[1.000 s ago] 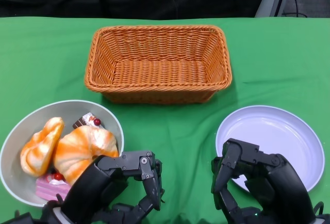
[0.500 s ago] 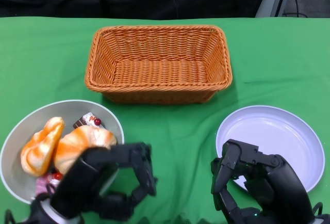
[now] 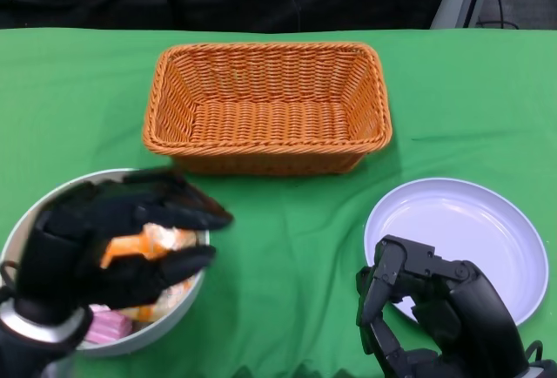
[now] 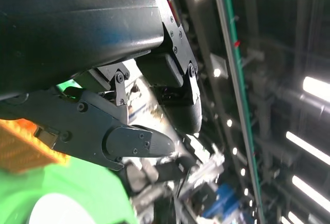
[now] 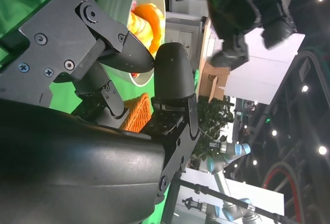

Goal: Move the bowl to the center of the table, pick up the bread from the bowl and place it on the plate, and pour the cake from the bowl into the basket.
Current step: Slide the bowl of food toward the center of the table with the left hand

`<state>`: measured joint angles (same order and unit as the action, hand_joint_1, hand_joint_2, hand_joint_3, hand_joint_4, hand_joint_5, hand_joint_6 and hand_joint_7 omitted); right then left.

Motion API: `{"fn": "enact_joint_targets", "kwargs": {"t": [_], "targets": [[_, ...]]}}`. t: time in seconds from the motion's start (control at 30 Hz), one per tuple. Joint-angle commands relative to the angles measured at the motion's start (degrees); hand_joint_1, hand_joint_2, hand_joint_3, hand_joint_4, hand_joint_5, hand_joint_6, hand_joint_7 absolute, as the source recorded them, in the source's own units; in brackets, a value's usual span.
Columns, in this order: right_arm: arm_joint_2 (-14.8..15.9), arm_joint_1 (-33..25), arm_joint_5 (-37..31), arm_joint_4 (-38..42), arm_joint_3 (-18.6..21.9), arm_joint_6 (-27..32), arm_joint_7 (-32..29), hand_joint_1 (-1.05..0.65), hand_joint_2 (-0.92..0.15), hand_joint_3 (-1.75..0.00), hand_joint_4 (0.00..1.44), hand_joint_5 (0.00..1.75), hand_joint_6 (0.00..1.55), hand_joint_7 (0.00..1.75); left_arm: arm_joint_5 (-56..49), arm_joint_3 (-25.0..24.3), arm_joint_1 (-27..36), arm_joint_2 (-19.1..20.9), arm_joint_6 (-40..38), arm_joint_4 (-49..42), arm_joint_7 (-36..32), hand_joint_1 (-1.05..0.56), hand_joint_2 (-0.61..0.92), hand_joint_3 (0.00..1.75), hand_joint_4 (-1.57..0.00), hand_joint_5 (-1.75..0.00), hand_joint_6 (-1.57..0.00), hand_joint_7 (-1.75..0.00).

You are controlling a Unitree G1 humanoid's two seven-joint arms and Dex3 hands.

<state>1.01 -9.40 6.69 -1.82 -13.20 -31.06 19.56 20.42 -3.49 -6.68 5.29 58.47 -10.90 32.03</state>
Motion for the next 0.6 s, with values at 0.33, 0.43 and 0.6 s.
{"fn": "enact_joint_targets", "kwargs": {"t": [0.33, 0.43, 0.6], "targets": [[-0.2, 1.1, 0.5, 2.3, 0.5, -1.5, 0.2, -0.16, -0.37, -1.37, 0.88, 1.75, 0.69, 1.61, 2.9, -12.5, -8.9, 7.7, -4.7, -8.4, -5.8, -0.61, 0.92, 0.29, -0.81, -0.08, -0.81, 0.0], [-0.1, 1.5, 0.4, 2.8, 0.6, -2.1, 0.4, -0.17, -0.37, -1.35, 0.87, 1.75, 0.69, 1.61, 0.8, -15.1, -11.2, 9.1, -4.8, -13.6, -7.7, -0.64, 0.92, 0.29, -0.79, -0.05, -0.79, 0.0], [-0.2, 1.8, 0.4, 3.3, 0.8, -2.2, 0.2, -0.18, -0.38, -1.33, 0.88, 1.75, 0.69, 1.61, -1.6, -17.3, -16.7, 13.9, -2.7, -29.9, -6.6, -0.65, 0.92, 0.38, -0.69, -0.01, -0.69, 0.0]]}}
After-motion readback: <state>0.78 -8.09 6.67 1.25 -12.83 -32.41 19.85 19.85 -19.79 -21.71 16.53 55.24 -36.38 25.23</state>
